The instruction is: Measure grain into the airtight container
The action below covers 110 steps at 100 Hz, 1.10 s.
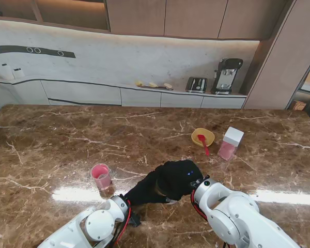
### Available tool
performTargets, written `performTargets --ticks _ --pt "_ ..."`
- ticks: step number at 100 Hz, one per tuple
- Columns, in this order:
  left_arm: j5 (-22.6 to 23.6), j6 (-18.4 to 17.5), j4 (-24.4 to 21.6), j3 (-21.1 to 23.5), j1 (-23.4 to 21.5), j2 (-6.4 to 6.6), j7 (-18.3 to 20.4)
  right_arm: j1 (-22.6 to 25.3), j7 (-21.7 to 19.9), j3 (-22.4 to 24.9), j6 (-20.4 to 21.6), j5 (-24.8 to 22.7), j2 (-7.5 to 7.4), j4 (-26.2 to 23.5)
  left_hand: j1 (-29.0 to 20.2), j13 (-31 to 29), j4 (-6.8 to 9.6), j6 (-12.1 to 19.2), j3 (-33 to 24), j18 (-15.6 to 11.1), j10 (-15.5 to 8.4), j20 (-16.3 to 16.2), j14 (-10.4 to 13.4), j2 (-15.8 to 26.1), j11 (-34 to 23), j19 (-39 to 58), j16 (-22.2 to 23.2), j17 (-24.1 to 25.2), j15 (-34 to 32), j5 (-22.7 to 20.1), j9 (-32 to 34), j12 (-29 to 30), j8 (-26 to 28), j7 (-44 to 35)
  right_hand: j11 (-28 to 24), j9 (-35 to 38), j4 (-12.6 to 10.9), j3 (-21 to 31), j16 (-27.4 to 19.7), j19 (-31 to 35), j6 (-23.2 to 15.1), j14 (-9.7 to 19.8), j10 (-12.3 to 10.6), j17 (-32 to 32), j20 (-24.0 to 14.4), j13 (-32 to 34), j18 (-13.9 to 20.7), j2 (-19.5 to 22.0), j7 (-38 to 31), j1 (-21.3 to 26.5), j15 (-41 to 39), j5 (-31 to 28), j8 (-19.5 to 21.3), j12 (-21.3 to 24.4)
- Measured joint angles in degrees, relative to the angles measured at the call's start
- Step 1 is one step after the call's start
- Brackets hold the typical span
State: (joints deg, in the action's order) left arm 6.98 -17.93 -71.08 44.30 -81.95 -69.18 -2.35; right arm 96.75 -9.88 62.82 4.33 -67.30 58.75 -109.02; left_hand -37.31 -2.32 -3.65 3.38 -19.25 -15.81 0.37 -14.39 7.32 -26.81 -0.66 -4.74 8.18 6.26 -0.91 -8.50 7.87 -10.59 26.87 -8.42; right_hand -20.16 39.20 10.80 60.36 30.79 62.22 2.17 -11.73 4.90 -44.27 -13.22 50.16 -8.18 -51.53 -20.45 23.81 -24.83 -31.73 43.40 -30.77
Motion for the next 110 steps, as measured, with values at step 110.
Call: performTargets --ticks 110 --pt "0.07 -0.04 -0.06 0.15 -0.05 0.06 0.07 -0.79 1.32 -1.15 0.54 -1.66 -0.05 1.05 -0.01 -0.18 0.00 -1.45 0.00 0.11 0.01 0.00 0.00 0.00 0.01 0.00 0.02 -0.51 0.00 0.38 0.00 -0.60 1.43 -7.73 1.00 -0.91 0.00 0.04 -1.83 -2.16 -0.54 0.17 0.00 3.13 -0.54 -2.23 0.25 2.13 0.12 0.00 1.89 1.02 -1.77 2.08"
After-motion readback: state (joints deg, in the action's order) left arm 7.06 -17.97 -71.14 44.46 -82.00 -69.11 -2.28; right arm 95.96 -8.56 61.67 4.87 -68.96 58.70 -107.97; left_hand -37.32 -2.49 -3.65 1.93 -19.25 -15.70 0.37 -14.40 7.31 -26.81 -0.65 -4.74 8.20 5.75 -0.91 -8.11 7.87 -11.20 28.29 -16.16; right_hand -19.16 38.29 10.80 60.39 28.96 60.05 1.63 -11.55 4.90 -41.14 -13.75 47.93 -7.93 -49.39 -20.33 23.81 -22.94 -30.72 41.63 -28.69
